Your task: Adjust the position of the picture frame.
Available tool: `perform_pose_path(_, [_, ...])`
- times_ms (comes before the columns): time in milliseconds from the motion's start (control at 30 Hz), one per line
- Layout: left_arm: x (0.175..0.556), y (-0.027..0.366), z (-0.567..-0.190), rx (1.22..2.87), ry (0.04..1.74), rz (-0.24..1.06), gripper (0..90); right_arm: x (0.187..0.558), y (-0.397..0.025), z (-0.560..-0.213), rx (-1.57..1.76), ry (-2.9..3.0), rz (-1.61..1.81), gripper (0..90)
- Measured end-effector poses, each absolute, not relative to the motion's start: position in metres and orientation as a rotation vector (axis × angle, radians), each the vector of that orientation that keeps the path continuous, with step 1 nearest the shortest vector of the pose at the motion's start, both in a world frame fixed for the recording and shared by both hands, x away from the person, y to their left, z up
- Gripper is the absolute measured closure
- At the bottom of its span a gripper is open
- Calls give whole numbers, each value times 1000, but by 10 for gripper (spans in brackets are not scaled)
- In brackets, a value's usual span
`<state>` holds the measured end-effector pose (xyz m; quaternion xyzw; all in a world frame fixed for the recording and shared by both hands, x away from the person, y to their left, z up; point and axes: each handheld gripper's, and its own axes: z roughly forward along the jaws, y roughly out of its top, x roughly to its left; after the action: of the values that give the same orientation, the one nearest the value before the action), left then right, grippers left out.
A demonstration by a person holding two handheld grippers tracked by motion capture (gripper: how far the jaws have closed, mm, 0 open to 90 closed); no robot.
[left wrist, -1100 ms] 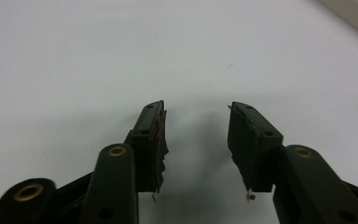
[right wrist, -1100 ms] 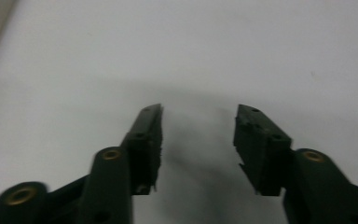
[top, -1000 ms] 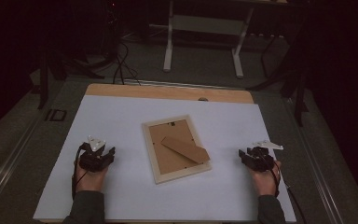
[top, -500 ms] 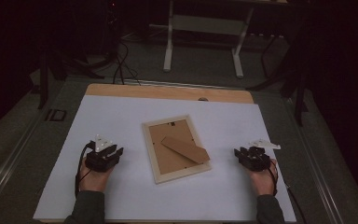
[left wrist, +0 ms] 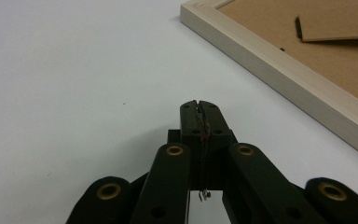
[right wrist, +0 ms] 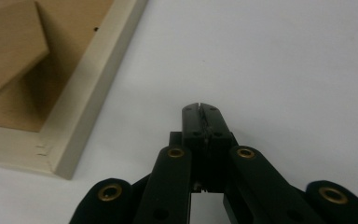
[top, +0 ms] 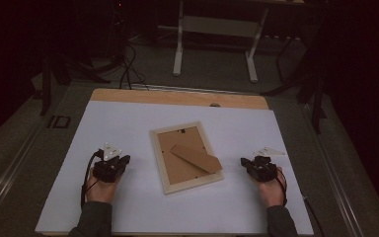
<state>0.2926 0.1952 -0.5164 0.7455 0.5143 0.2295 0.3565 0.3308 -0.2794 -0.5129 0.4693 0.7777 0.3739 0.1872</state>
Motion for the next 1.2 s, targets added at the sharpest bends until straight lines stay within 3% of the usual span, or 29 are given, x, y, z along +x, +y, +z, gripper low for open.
perform_pose_path(667, [303, 176, -516, 1986, 1248, 550, 900, 333, -246, -523, 1241, 2303, 1045, 898])
perform_pose_path(1200, [343, 154, -526, 2020, 1259, 502, 900, 333, -239, -526, 1221, 2345, 1064, 898])
